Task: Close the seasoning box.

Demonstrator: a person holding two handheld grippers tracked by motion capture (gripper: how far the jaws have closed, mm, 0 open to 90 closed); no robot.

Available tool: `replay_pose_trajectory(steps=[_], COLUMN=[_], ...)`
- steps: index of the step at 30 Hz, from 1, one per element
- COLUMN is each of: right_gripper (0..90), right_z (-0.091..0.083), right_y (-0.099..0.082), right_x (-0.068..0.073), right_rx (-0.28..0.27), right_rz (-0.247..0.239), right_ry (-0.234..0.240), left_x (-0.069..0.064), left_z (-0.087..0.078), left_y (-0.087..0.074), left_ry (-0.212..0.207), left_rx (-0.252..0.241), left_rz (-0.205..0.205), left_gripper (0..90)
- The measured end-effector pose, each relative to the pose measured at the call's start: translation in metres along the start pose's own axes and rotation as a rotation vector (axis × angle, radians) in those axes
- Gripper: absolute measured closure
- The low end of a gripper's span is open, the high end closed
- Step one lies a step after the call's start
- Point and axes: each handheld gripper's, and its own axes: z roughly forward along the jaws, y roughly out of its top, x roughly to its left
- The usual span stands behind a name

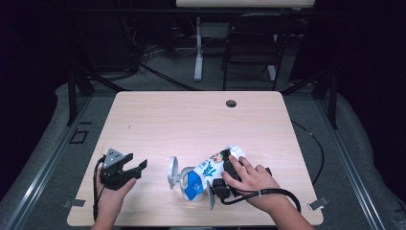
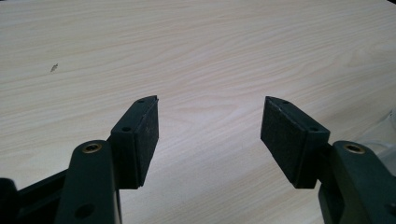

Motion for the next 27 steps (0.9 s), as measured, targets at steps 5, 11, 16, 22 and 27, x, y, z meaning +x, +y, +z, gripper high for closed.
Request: replay_pose_trajectory(steps=[5, 11, 16, 22, 27], right_gripper=[48.4, 48.4, 48.5, 48.5, 48.6], right_z=[0.0005, 0.0004, 0.0006, 0.0003, 0.0003], right_y=[-0.0001, 0.0, 0.0, 0.0001, 0.0002], right_x=[0.0002, -0.0003, -0.0006, -0.0009, -0.0009], right_rx=[-0.006, -0.004, -0.009, -0.006, -0.006], right_rz=[0.0, -0.003, -0.002, -0.006, -0.011], right_ry=[-0.001, 0.001, 0.002, 0.003, -0.001], left_x=[0.0007, 0.0008, 0.0008, 0.001, 0.0008], left_z=[-0.0001, -0.0001, 0.0002, 0.0001, 0.0003], left_y=[0.0, -0.0003, -0.0005, -0.0006, -0.0006], left_ry=[-0.001, 0.0, -0.001, 0.001, -0.001], left_rx=[0.001, -0.001, 0.002, 0.002, 0.003], left_rz=[0.003, -0.002, -0.002, -0.002, -0.002], left_gripper=[37.3, 37.4, 37.3, 37.3, 37.3])
